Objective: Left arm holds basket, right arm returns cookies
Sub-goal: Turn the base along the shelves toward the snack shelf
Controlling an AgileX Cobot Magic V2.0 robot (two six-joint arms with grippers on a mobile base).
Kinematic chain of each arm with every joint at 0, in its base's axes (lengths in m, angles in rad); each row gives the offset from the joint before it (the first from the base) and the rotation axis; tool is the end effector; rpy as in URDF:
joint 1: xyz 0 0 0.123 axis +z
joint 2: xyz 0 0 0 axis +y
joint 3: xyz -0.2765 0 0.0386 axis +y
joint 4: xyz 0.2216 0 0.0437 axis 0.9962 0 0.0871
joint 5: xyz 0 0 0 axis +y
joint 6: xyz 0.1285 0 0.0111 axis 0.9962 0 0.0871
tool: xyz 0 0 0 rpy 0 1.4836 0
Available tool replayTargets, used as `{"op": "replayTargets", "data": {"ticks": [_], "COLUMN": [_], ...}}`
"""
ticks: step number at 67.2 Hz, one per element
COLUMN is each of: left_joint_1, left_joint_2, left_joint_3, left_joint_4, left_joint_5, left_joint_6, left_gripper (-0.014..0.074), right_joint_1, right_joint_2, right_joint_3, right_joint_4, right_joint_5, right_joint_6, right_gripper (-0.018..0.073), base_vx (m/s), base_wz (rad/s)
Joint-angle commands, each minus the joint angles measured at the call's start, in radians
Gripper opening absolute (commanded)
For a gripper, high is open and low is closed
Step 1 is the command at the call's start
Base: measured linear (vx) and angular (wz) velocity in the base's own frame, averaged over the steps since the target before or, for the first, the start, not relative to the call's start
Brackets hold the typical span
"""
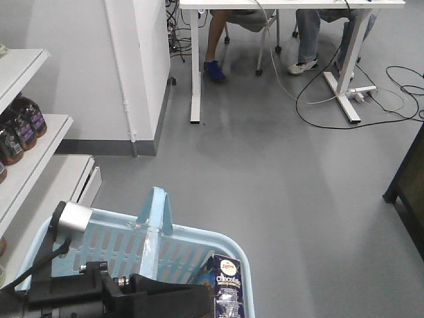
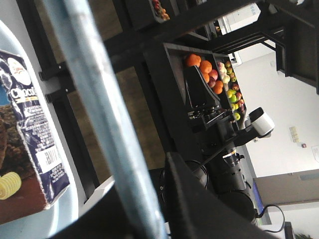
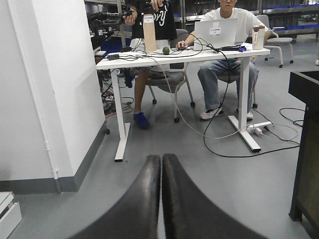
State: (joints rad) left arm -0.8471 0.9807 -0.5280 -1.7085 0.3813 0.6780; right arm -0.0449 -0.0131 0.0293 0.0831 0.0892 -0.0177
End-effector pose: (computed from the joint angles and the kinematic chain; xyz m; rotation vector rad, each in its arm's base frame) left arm 0.1038 -0.1895 0.2800 0.0921 2.2181 -1.5452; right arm 0.0742 -0.0024 0.1956 0.0816 1.5866 0.0216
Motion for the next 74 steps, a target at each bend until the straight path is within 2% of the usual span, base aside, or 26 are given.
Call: {"op": "replayTargets", "data": {"ticks": [1,57,74], "left_joint_1": [-0.003,-0.003,-0.003], "left_joint_2": [-0.018,-0.018,-0.018], "left_joint_3": [-0.034,-0.034,-0.034], "left_joint_4": [-0.070,-0.070,-0.070], "left_joint_5": [0.032,0.032,0.031], "left_joint_6": [0.015,0.015,0.015], "left_gripper": [-0.0006,-0.0006,-0.0006], "right_joint_1": [-0.006,-0.006,-0.006], "right_joint_2": [-0.005,-0.005,-0.005], "right_joint_3": [0.002,0.002,0.002], "right_joint_4": [-0.006,-0.006,-0.006], "right_joint_5": [-0.071,-0.071,-0.071], "right_joint_6": [-0.005,-0.005,-0.005], "right_gripper": [-0.0008,-0.0008,-0.0008], "base_vx": [0.41,0.35,0.21], "base_wz": [0.00,0.06,0.29]}}
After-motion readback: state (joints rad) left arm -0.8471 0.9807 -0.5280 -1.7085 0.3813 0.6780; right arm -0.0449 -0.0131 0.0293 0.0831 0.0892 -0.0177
